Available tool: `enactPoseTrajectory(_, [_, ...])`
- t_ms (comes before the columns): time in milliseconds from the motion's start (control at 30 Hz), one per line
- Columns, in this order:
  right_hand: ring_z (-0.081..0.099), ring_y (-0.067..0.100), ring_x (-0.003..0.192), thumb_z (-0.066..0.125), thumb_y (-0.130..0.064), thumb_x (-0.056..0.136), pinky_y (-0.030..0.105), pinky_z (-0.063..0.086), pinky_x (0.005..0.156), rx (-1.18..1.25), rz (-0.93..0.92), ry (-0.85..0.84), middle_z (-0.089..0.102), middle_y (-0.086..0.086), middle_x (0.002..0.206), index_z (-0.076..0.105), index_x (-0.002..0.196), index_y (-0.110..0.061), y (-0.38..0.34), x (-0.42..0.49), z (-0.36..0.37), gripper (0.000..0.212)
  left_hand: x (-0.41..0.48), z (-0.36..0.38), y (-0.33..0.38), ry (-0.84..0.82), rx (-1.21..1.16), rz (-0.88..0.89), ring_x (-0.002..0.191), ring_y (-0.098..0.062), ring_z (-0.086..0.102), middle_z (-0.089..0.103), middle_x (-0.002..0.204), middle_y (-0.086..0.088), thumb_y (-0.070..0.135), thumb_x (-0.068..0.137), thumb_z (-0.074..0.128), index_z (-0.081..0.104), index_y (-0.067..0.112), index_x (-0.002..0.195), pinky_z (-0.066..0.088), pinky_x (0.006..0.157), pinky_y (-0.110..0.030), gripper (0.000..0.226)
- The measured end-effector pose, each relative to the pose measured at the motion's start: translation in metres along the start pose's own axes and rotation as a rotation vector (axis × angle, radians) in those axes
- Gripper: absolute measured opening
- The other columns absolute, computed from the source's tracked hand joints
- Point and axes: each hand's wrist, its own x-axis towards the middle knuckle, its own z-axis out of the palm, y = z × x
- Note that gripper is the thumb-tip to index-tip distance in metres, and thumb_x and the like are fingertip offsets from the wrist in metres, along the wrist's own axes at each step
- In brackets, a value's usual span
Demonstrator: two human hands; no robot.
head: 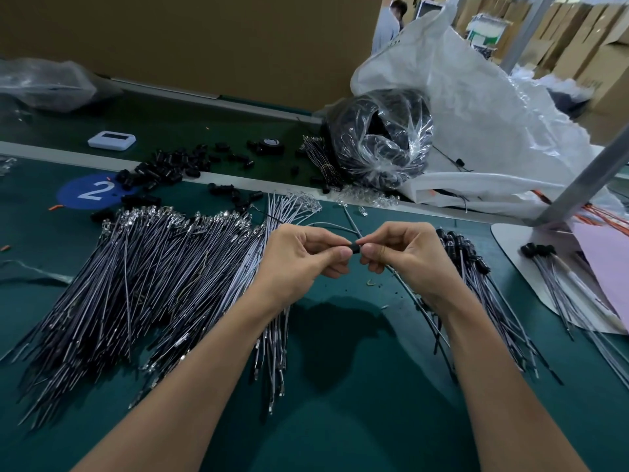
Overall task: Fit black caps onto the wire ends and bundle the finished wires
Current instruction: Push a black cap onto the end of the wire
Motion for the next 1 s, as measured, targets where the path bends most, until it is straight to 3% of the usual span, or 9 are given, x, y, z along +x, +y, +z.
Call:
enactPoseTrajectory(333, [0.06, 0.008, 0.052, 0.068, 0.009, 0.082, 0.018, 0.049, 0.055, -0.058, -0.001, 0.008, 0.069, 0.0, 0.06, 0.071, 0.081, -0.006, 0.002, 0.0, 0.003, 0.015, 0.001, 0.002, -0.006, -0.008, -0.005, -0.024, 0.057, -0.016, 0.07, 0.071, 0.068, -0.012, -0.005, 0.083, 0.069, 0.072, -0.001, 0.093, 0.059, 0.059, -0.025, 0.011])
enactPoseTrajectory(567, [0.061, 0.009, 0.052, 0.068, 0.014, 0.078, 0.018, 0.05, 0.056, 0.036, -0.04, -0.004, 0.07, 0.001, 0.061, 0.072, 0.082, -0.01, 0.002, -0.002, 0.008, 0.024, -0.002, 0.002, -0.003, -0.017, -0.068, -0.021, 0.056, -0.015, 0.069, 0.071, 0.062, -0.004, -0.007, 0.084, 0.067, 0.072, 0.007, 0.086, 0.056, 0.055, -0.021, 0.015])
enactPoseTrajectory(800, [0.062, 0.013, 0.054, 0.075, -0.008, 0.066, 0.021, 0.051, 0.056, 0.121, -0.062, -0.005, 0.071, 0.007, 0.066, 0.074, 0.079, -0.009, 0.001, -0.003, 0.009, 0.013, -0.003, 0.001, 0.001, -0.03, -0.145, -0.023, 0.058, -0.015, 0.07, 0.073, 0.066, -0.007, -0.007, 0.084, 0.066, 0.073, 0.005, 0.087, 0.057, 0.057, -0.021, 0.014])
enactPoseTrajectory(1000, [0.057, 0.009, 0.058, 0.07, -0.004, 0.076, 0.019, 0.049, 0.06, 0.161, -0.138, 0.027, 0.069, -0.002, 0.067, 0.069, 0.084, -0.006, -0.006, -0.005, 0.017, 0.008, -0.004, 0.002, 0.002, -0.039, -0.246, -0.032, 0.061, -0.014, 0.071, 0.074, 0.069, -0.006, -0.004, 0.086, 0.064, 0.071, 0.006, 0.088, 0.056, 0.058, -0.02, 0.012])
